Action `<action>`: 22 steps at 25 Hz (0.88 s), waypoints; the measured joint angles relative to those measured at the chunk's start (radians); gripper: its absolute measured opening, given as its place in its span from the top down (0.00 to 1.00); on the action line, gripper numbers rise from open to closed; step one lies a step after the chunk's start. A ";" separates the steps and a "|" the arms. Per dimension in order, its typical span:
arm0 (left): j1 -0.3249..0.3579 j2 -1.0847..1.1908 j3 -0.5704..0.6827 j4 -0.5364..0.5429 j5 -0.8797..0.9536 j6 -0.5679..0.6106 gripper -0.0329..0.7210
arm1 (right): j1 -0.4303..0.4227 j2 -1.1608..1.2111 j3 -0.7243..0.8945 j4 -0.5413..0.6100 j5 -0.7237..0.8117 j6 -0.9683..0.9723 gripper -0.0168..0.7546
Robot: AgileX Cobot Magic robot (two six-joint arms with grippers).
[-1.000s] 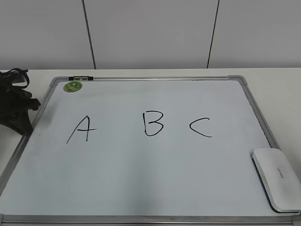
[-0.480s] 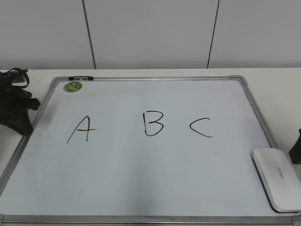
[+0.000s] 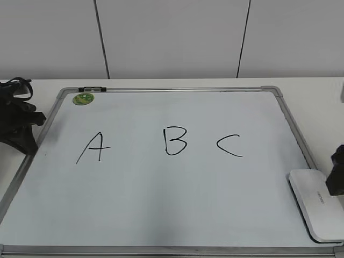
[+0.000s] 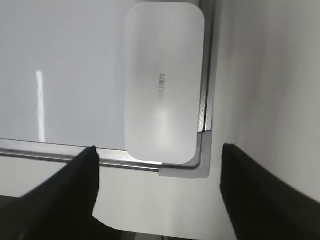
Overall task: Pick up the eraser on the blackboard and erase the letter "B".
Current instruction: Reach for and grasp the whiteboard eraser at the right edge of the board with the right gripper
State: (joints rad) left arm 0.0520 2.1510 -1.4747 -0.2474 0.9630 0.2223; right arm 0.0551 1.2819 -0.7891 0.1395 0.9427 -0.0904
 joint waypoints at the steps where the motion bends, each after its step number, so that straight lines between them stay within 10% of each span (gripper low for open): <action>1: 0.000 0.000 0.000 0.000 0.000 0.000 0.94 | 0.029 0.000 0.000 -0.027 0.000 0.037 0.23; 5: 0.000 0.000 0.000 -0.002 0.000 0.000 0.94 | 0.138 0.000 0.000 -0.139 -0.011 0.181 0.23; 22: 0.000 0.000 0.000 -0.002 0.000 0.000 0.94 | 0.149 0.100 -0.002 -0.158 -0.083 0.227 0.12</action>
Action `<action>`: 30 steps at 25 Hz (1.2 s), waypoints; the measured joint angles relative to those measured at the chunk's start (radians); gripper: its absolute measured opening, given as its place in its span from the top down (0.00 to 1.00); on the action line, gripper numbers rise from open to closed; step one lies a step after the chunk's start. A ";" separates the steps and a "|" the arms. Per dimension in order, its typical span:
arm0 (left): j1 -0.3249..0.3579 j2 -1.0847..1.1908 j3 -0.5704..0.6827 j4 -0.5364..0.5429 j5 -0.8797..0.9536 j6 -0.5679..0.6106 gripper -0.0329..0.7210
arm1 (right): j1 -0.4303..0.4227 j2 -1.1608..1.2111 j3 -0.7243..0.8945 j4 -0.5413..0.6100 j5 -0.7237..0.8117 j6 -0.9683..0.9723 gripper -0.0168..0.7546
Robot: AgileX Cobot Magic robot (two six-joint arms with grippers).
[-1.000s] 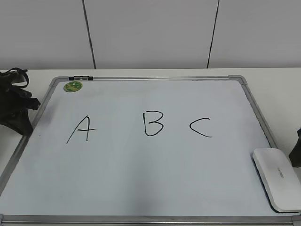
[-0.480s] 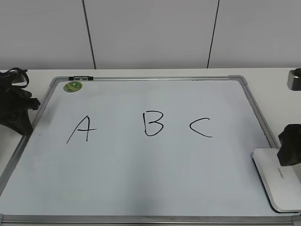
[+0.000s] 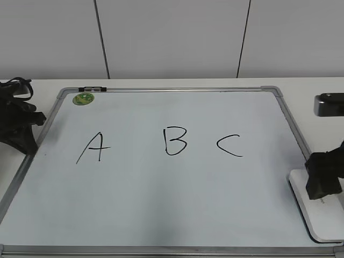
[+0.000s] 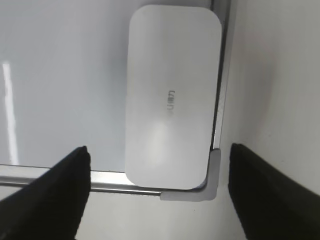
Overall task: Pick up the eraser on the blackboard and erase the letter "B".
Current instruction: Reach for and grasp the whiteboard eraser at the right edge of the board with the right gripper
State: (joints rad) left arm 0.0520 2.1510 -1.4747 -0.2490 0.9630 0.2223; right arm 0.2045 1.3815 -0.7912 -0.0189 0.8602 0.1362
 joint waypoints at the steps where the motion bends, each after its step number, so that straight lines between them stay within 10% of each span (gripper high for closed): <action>1: 0.000 0.000 0.000 0.000 0.000 0.000 0.94 | 0.000 0.027 0.000 -0.005 -0.005 0.011 0.12; 30: 0.000 0.000 0.000 -0.001 -0.002 0.000 0.94 | -0.002 0.272 -0.008 -0.056 -0.141 0.124 0.27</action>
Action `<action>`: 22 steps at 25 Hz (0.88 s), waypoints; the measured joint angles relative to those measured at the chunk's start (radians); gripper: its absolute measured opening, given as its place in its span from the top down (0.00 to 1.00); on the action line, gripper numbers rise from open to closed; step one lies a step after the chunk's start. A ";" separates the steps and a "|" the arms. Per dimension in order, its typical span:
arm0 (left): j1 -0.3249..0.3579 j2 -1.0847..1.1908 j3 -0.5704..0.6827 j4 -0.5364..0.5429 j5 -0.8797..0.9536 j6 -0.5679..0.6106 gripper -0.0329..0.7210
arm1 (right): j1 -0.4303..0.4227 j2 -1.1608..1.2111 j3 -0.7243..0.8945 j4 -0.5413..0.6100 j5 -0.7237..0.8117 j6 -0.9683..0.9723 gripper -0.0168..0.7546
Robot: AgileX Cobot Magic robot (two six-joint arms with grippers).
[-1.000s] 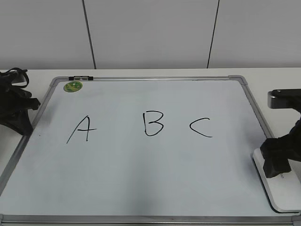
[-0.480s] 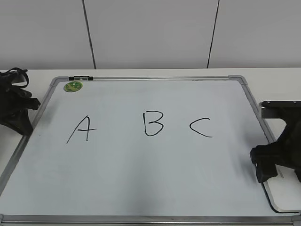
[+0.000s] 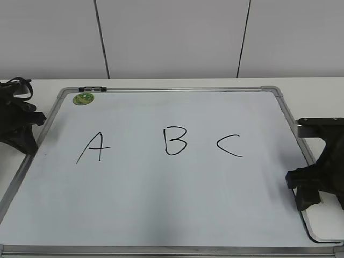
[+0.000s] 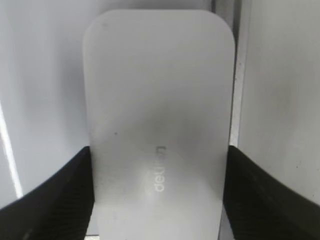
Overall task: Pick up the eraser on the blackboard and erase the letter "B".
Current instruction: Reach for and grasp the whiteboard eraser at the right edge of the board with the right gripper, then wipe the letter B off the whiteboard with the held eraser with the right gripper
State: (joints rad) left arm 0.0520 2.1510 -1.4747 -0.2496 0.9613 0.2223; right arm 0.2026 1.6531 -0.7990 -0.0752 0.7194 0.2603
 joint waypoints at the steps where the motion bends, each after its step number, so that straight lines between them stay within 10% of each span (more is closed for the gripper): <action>1: 0.000 0.000 0.000 0.000 0.000 0.000 0.94 | 0.000 0.000 0.000 0.000 0.000 0.000 0.27; 22: 0.000 0.000 0.000 -0.002 -0.001 0.000 0.94 | 0.000 -0.162 -0.007 0.024 0.015 -0.057 0.27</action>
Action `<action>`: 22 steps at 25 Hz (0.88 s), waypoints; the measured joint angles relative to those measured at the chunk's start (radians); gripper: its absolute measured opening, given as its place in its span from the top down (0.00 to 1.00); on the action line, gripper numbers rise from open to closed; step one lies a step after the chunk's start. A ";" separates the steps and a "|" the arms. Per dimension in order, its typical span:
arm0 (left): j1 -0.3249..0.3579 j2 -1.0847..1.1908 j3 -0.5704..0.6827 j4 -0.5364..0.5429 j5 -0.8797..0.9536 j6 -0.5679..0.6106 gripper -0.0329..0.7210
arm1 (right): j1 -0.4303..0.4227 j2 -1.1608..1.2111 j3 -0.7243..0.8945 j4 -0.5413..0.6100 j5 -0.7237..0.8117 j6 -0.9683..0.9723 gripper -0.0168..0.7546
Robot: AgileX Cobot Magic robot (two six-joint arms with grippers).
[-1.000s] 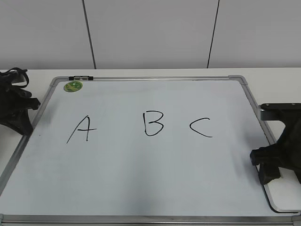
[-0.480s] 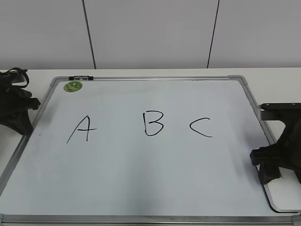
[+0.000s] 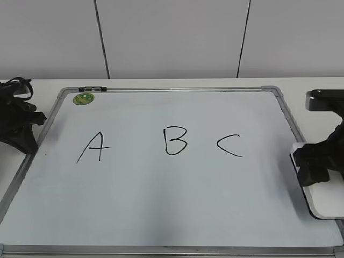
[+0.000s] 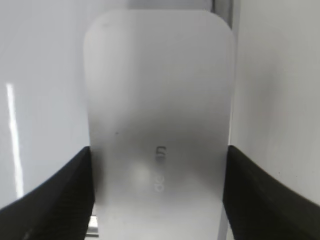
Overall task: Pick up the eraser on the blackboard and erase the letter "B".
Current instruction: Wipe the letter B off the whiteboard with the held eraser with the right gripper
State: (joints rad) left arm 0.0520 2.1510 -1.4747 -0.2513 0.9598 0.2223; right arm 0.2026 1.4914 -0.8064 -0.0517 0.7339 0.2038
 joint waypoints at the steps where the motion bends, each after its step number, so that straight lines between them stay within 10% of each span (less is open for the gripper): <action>1: 0.000 0.000 0.000 0.000 0.000 0.000 0.94 | 0.000 -0.012 -0.009 0.018 0.013 -0.028 0.27; 11: 0.000 0.000 0.000 0.000 -0.001 0.000 0.94 | 0.018 -0.023 -0.255 0.113 0.215 -0.169 0.27; 22: 0.000 0.000 0.000 -0.002 -0.002 0.000 0.94 | 0.219 0.244 -0.637 0.113 0.398 -0.192 0.27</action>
State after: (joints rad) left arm 0.0520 2.1510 -1.4747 -0.2535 0.9574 0.2223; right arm 0.4218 1.7355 -1.4439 0.0612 1.1323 0.0117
